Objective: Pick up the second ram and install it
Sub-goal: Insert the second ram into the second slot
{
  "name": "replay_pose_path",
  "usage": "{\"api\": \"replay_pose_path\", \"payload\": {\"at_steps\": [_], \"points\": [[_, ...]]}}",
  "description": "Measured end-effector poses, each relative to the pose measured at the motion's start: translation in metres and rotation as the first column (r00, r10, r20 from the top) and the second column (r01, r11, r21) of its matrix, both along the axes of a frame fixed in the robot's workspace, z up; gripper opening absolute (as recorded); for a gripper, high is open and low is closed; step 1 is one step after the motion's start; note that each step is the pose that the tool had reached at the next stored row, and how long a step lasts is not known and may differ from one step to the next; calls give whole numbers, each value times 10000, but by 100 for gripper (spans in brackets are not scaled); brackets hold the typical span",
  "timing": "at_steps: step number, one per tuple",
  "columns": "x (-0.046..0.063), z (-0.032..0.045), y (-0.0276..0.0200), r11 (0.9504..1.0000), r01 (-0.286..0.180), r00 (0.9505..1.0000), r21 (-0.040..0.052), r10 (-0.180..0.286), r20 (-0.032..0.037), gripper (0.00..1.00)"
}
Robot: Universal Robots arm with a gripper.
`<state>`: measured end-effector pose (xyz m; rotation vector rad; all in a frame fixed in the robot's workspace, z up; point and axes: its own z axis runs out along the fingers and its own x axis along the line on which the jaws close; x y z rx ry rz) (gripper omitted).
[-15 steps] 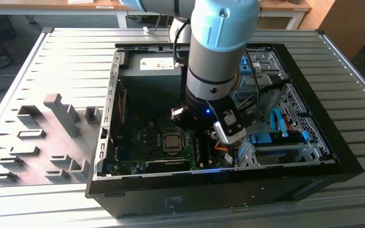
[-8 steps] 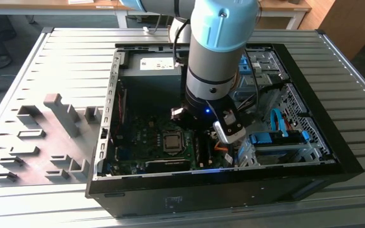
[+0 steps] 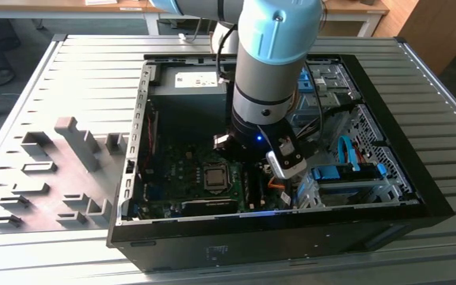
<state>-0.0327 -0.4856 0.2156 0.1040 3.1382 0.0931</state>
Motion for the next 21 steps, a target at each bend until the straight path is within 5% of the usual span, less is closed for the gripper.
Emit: {"api": "replay_pose_path", "payload": {"at_steps": [16,21], "points": [[0,-25,0,10000,0,10000,-27,0,0,14],[0,42,5,10000,-9,10000,-53,9,1,14]]}}
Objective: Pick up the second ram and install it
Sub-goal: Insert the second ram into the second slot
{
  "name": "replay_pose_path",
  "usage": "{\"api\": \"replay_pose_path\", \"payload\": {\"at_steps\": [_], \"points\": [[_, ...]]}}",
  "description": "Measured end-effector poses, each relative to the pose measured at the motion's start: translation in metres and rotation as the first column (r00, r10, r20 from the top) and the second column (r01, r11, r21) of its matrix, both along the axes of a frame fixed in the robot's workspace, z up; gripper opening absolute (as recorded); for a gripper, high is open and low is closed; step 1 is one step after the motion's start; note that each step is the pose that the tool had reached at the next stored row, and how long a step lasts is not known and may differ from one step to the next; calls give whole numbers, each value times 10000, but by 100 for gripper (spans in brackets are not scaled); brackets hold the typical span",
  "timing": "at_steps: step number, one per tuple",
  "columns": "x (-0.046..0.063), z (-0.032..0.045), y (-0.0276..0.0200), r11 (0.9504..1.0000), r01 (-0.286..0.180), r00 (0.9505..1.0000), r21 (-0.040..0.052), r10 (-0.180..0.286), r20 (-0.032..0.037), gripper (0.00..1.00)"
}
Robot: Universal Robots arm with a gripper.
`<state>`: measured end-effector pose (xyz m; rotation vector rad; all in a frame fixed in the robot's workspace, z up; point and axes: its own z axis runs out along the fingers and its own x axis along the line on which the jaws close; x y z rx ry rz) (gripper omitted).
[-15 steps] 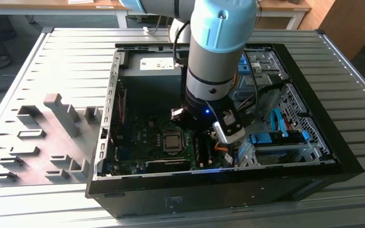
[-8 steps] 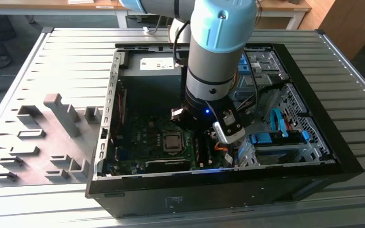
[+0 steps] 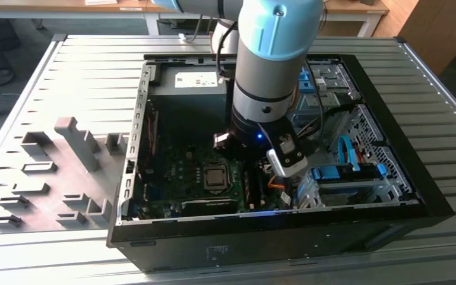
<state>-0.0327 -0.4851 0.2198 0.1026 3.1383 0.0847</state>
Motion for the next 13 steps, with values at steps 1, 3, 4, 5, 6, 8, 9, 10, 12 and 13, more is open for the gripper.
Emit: {"api": "replay_pose_path", "payload": {"at_steps": [1,3,4,5,6,8,9,10,12,13], "points": [[0,8,2,10000,-4,10000,-13,4,-1,14],[0,11,2,10000,-36,10000,-29,36,-2,14],[0,11,2,10000,-89,10000,-33,89,-4,14],[0,11,2,9999,-147,9999,-36,147,-6,14],[1,11,2,9998,-204,9998,-37,204,-9,14],[2,11,2,9995,-322,9995,-39,322,-13,14],[2,10,2,9993,-377,9993,-40,377,-15,14],[2,9,2,9991,-427,9991,-39,427,-16,14],[3,7,2,9986,-525,9986,-38,525,-17,14],[4,6,2,9983,-575,9983,-38,575,-18,14]]}}
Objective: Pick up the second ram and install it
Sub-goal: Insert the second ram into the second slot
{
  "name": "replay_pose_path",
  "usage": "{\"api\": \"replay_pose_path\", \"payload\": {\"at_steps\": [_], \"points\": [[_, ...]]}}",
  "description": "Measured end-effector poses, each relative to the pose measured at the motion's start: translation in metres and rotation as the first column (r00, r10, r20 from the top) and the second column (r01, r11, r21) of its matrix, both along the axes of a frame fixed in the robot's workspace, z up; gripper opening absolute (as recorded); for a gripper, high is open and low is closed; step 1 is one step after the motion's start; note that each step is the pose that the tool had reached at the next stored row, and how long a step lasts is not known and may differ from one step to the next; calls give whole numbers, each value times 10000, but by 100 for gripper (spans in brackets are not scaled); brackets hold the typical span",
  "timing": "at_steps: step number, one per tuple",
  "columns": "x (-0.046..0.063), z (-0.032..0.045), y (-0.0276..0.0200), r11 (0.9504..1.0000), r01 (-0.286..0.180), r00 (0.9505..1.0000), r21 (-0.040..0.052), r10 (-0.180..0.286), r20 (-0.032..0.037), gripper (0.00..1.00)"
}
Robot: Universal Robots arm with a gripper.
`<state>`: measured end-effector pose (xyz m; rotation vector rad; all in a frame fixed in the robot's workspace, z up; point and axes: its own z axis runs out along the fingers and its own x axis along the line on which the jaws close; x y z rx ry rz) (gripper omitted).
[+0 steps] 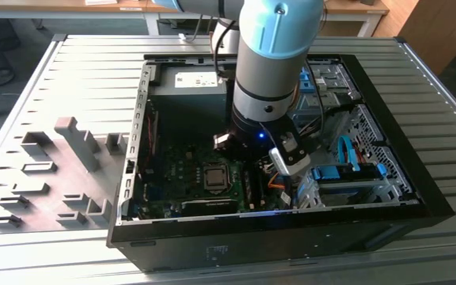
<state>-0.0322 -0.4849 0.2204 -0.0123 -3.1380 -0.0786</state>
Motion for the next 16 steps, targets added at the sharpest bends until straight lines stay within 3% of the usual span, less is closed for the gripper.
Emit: {"api": "replay_pose_path", "payload": {"at_steps": [16], "points": [[16,-33,-1,9998,-205,9998,-5,205,-9,14]]}}
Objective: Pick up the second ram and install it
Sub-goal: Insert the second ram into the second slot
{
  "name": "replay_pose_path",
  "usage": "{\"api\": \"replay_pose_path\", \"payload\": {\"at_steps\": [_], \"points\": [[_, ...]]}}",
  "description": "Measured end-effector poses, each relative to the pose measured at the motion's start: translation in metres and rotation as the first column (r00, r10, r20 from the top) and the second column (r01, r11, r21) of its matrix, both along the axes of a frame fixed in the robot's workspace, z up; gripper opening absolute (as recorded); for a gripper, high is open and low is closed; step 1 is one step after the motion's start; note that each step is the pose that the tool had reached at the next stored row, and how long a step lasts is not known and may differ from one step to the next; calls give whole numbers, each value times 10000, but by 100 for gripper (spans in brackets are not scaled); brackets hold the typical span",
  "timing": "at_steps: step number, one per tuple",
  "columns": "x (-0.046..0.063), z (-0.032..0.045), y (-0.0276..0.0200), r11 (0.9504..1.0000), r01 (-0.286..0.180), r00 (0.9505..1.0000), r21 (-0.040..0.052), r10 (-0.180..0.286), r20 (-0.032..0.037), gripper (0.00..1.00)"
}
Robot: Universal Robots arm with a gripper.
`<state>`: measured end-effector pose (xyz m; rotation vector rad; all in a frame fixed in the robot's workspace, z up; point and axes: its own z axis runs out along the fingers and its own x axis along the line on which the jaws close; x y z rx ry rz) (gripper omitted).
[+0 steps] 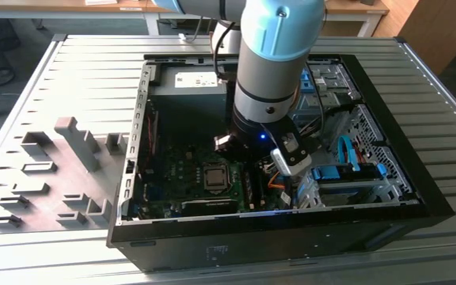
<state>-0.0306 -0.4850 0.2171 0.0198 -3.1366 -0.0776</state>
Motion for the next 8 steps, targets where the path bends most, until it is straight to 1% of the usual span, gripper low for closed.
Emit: {"api": "replay_pose_path", "payload": {"at_steps": [8], "points": [[4,-3,1,10000,-81,10000,-3,81,2,14]]}}
